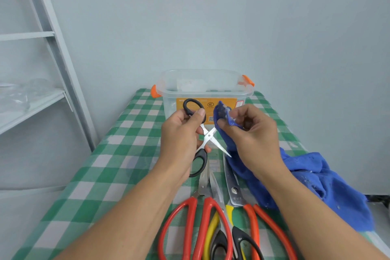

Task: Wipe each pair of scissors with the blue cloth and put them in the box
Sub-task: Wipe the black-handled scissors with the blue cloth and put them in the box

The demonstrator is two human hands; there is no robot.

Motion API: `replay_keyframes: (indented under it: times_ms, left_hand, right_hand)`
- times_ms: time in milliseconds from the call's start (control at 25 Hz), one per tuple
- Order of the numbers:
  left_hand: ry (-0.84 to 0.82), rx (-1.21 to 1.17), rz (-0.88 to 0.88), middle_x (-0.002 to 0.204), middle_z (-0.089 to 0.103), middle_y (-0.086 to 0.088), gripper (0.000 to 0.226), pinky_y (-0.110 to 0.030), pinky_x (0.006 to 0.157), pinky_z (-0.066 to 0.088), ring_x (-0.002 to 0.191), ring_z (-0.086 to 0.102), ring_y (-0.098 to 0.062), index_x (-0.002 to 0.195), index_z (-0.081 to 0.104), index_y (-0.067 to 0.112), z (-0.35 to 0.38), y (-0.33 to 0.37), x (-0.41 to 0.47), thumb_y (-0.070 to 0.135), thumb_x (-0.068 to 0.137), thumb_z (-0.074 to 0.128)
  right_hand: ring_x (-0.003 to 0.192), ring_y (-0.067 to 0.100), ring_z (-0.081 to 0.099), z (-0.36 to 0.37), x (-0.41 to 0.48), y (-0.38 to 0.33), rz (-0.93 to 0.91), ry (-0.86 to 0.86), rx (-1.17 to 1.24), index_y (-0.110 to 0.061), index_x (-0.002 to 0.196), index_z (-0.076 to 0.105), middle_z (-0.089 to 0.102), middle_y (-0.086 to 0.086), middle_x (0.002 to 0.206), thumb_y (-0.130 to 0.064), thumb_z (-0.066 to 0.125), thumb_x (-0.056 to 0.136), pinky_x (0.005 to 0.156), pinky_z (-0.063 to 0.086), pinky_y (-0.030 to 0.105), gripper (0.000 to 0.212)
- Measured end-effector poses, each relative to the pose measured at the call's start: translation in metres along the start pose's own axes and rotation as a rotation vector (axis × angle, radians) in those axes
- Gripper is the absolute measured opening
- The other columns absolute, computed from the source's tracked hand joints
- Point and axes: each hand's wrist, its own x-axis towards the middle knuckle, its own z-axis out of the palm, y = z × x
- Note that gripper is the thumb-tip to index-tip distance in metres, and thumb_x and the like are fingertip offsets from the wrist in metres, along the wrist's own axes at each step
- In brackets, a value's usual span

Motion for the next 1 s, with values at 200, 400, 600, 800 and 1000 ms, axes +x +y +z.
replay_keyframes:
  times_ms: [200,400,600,800,1000]
  left_hand:
    - [-0.033,0.031,0.016,0.063,0.043,-0.003,0.017,-0.033,0.047,0.046,0.032,0.038,-0.009,0.087,0.063,0.005,0.003,0.001,-0.003,0.018,0.098,0.063]
    - [0.033,0.044,0.013,0.066,0.043,-0.004,0.016,-0.032,0.046,0.048,0.033,0.04,-0.007,0.086,0.064,0.01,-0.007,0.002,0.004,0.02,0.098,0.063]
    - [0.08,0.005,0.001,0.063,0.042,0.0,0.017,-0.021,0.04,0.045,0.039,0.039,-0.005,0.086,0.065,0.01,-0.006,0.002,0.006,0.022,0.098,0.064]
    - [0.11,-0.059,-0.038,0.059,0.043,0.001,0.018,-0.028,0.047,0.052,0.048,0.041,-0.009,0.087,0.066,0.011,-0.009,-0.001,0.012,0.024,0.099,0.063]
    - [0.127,-0.151,-0.078,0.063,0.046,0.0,0.016,-0.029,0.049,0.054,0.051,0.043,-0.011,0.095,0.065,0.009,-0.008,-0.001,0.013,0.024,0.099,0.063]
  right_hand:
    - [0.063,0.008,0.055,-0.014,0.012,0.006,0.17,0.218,0.174,-0.016,0.073,0.06,0.061,-0.009,0.067,-0.011,0.076,0.087,0.065,0.047,0.025,0.022]
    - [0.064,0.011,0.056,-0.023,0.013,0.003,0.264,0.252,0.299,-0.02,0.075,0.063,0.062,-0.006,0.068,-0.018,0.071,0.093,0.064,0.047,0.028,0.019]
    - [0.063,0.016,0.045,-0.026,0.01,0.003,0.194,0.136,0.079,-0.007,0.074,0.061,0.052,0.004,0.065,-0.019,0.068,0.094,0.061,0.039,0.029,0.024]
    - [0.062,0.013,0.054,-0.025,0.009,0.005,0.202,0.075,-0.183,-0.014,0.089,0.063,0.066,0.01,0.072,-0.015,0.067,0.09,0.064,0.045,0.031,0.005]
    - [0.053,0.008,0.053,-0.027,0.01,0.005,0.189,0.104,-0.201,-0.026,0.098,0.045,0.062,0.003,0.067,-0.025,0.074,0.09,0.057,0.042,0.027,0.03]
